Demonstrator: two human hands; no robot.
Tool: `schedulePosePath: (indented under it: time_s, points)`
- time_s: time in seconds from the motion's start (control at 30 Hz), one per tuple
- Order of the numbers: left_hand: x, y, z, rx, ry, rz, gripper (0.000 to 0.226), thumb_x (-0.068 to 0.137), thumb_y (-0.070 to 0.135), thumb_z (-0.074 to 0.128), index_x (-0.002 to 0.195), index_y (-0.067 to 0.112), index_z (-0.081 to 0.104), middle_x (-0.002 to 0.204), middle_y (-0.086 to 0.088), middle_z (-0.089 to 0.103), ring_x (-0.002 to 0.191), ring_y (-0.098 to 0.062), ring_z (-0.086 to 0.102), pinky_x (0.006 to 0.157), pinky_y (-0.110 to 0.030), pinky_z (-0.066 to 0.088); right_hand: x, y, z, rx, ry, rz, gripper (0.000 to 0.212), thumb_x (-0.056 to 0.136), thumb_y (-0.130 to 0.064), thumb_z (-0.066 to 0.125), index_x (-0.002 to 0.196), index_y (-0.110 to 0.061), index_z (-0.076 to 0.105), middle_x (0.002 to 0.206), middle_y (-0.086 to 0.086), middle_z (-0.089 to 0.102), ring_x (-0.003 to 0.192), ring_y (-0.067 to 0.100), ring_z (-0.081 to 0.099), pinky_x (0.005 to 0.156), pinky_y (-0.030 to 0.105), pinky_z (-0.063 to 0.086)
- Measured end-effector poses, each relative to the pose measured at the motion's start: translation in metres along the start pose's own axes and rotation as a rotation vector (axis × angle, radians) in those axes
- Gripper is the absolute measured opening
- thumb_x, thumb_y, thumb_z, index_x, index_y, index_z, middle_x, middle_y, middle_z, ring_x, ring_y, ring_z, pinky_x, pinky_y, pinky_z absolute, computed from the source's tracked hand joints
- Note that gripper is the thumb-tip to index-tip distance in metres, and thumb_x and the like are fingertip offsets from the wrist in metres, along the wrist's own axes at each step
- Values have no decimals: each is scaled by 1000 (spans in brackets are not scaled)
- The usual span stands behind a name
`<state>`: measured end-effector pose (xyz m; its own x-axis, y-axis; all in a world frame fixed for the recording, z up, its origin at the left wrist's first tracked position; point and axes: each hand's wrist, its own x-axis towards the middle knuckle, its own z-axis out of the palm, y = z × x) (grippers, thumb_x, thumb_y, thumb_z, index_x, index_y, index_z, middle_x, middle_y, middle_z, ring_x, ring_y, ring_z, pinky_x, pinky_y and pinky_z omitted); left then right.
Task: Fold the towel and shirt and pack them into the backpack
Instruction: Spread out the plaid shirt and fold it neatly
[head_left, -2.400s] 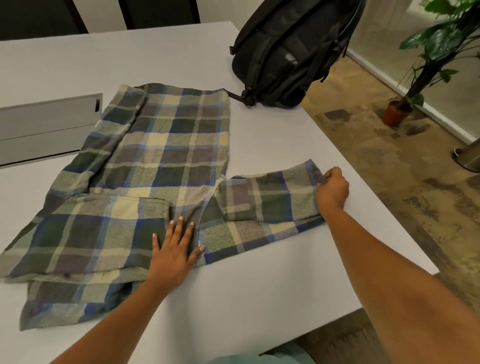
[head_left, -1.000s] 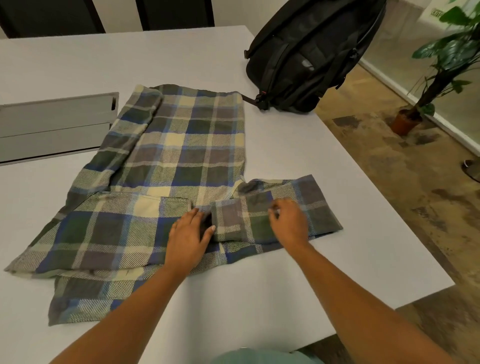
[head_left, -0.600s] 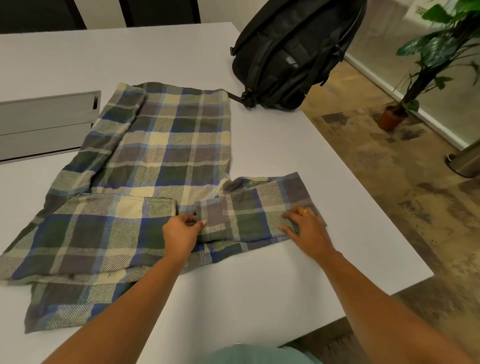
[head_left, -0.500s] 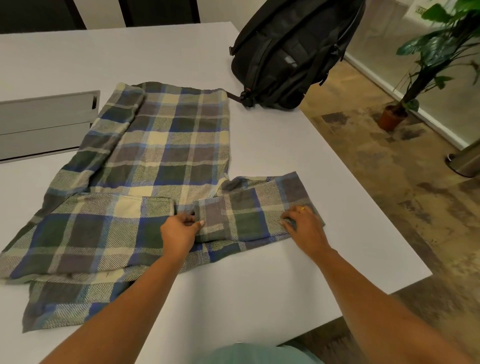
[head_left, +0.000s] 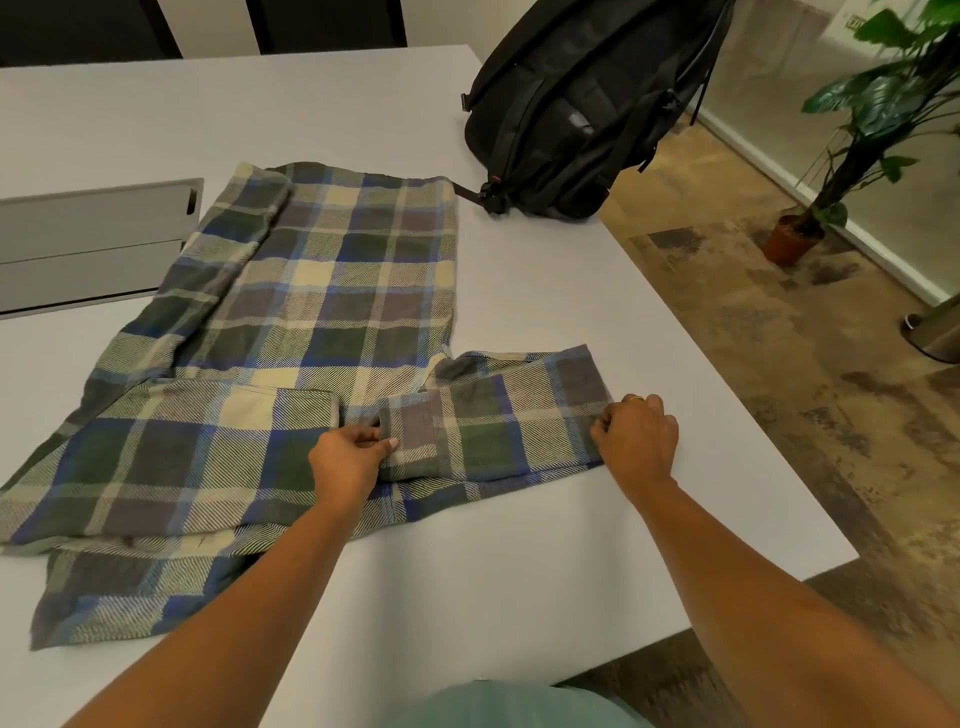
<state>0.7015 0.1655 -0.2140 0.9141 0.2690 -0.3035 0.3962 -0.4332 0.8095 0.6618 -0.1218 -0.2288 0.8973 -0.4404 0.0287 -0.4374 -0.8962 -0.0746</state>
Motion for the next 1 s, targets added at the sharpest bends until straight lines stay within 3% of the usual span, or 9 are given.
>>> schedulePosePath:
  time_s: [0.13,0.3,0.4,0.5,0.6,0.73,0.87,1.0]
  points:
    - [1,1,1,-16,6,-27,23,77,12,75,97,1,70,84,-9,67,85,-23,64,86,-36,52,7,-1,-1,17,-1,-9,27,94,-28,47,99,-10,67,98,6,63,98,20,50,74,29,33]
    - [-7,5,9,-59,-87,-15,13,77,9,73,87,4,67,74,-6,63,76,-22,60,76,-34,53,7,12,-6,180,138,121,22,88,-21,53,93,-6,67,93,10,63,91,25,51,71,34,35]
    - [-11,6,17,-24,-106,20,12,77,7,72,77,10,60,67,-3,58,70,-20,57,76,-37,53,11,21,-5,208,67,101,19,89,-20,54,97,-7,66,100,10,63,96,26,50,72,35,39]
    - [-12,3,20,111,-42,117,24,77,7,72,97,6,59,78,-2,56,76,-17,54,74,-32,51,12,19,-3,399,37,112,27,91,-24,56,109,-6,60,111,13,58,106,27,49,76,36,44]
    - [-10,1,22,313,-41,264,24,81,7,69,102,8,58,93,-2,54,79,-14,50,75,-30,48,14,12,-3,512,-55,211,43,92,-30,56,125,-3,50,122,18,54,114,31,49,84,39,45]
    - [-6,-4,23,430,-189,285,12,90,5,57,97,8,66,88,-7,63,60,-5,45,57,-15,38,18,4,-11,574,-147,270,37,90,-23,59,120,-3,52,117,18,59,103,33,56,77,35,45]
    - [-2,0,16,348,-220,242,8,88,9,61,93,7,66,80,1,58,63,-3,49,57,-10,37,20,-24,-32,858,-128,332,26,88,-19,58,108,-3,56,108,17,61,86,25,52,72,33,43]
    - [1,31,-5,-160,-345,-54,14,91,12,56,82,4,63,80,-11,62,71,-17,58,63,-22,49,4,-81,-56,1036,-172,248,17,86,-20,60,99,-10,56,98,10,60,84,22,53,69,30,41]
